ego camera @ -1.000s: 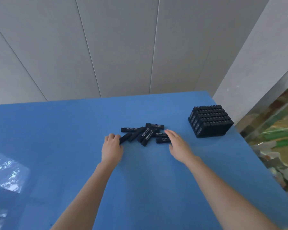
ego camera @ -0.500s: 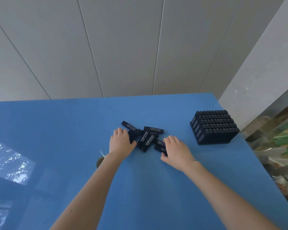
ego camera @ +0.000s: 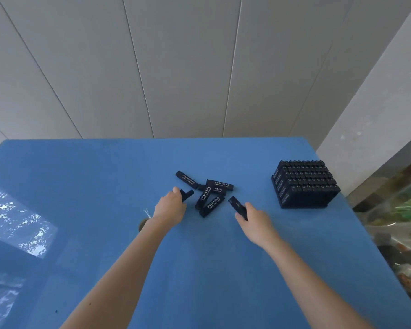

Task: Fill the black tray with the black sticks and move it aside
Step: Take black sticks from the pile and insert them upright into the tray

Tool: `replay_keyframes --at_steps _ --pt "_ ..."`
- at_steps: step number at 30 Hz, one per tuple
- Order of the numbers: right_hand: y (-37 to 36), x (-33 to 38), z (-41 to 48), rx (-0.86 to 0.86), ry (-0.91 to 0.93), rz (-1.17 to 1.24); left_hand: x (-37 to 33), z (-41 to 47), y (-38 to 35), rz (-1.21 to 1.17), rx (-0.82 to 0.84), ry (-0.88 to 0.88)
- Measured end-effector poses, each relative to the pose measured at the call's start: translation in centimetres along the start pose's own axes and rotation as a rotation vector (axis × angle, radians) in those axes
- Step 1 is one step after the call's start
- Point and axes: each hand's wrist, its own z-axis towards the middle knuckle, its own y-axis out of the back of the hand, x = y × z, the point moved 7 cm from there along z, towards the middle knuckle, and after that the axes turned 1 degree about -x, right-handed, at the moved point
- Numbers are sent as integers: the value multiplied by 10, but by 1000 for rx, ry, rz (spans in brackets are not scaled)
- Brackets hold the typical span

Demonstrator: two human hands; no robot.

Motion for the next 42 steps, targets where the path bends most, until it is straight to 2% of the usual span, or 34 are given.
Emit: replay_keyframes --at_steps 3,6,8,13,21,29,35,42 --pt "-6 14 -17 74 -25 512 16 -19 4 -258 47 48" --pt "-24 47 -37 235 -22 904 32 -55 12 -704 129 129" --pt "-38 71 -50 332 -9 1017 40 -82 23 -906 144 136" --pt "-75 133 -85 556 39 1162 98 -140 47 -1217 -4 293" --pt "-146 237 -167 898 18 1279 206 -260 76 -1298 -237 388" --pt "-248 346 -294 1152 -27 1308 311 -387 104 -1357 -381 395" --pt "-294 403 -369 1222 30 1221 368 -439 107 -1342 -408 400" --pt "-322 428 -368 1072 126 940 433 -460 114 -1381 -546 467"
